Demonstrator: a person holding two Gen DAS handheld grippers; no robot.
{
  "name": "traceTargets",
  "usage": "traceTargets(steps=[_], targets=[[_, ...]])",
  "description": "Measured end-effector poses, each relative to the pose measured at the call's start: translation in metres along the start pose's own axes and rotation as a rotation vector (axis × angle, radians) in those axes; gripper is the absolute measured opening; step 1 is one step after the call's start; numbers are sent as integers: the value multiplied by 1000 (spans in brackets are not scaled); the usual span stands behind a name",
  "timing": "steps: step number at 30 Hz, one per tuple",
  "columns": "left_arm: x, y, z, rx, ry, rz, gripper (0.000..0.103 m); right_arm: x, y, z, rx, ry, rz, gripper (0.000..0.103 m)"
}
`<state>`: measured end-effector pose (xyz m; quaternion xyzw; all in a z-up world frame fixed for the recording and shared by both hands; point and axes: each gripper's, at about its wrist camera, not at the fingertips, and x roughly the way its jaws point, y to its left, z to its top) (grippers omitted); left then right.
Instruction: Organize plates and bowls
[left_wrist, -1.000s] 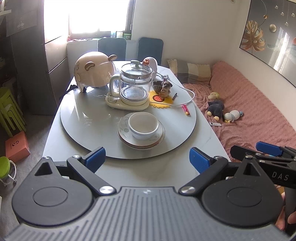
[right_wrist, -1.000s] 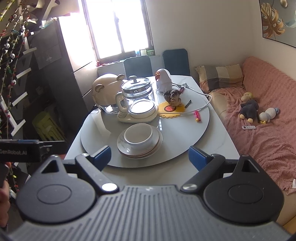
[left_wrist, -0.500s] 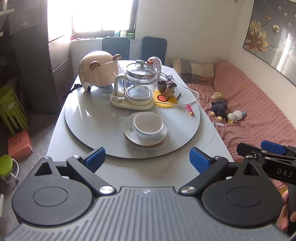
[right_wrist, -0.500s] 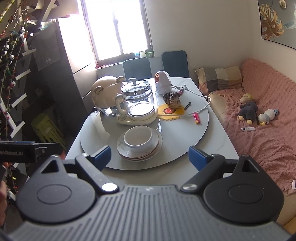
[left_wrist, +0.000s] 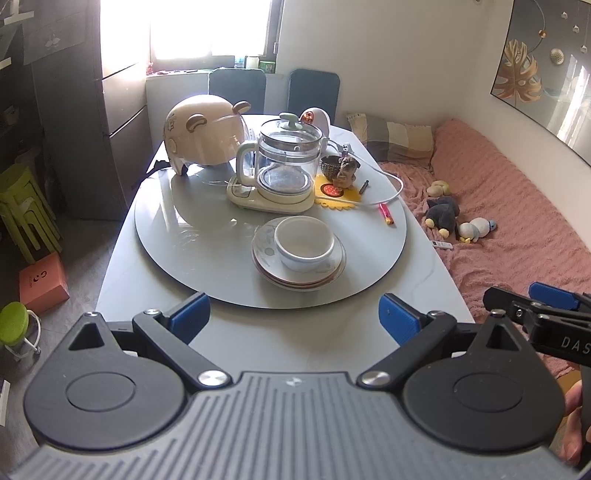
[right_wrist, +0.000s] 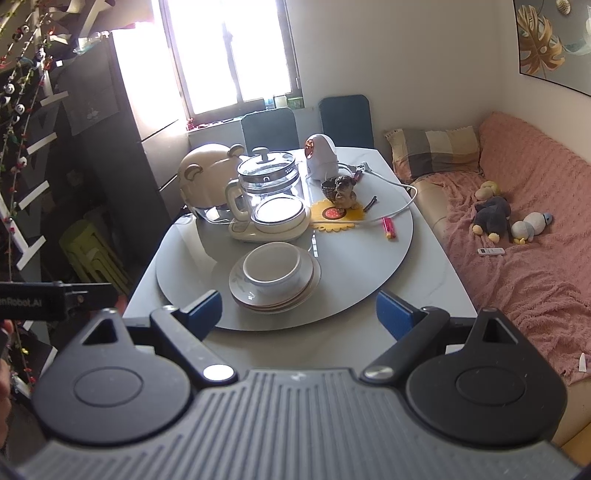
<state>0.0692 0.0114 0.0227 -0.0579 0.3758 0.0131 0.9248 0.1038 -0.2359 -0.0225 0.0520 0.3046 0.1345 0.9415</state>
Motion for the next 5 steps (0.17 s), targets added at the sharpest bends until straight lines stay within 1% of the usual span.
traceTargets(steps=[5], targets=[[1,2,-1,2,1,3,100,0,-1,-1,8,3,-6,92]])
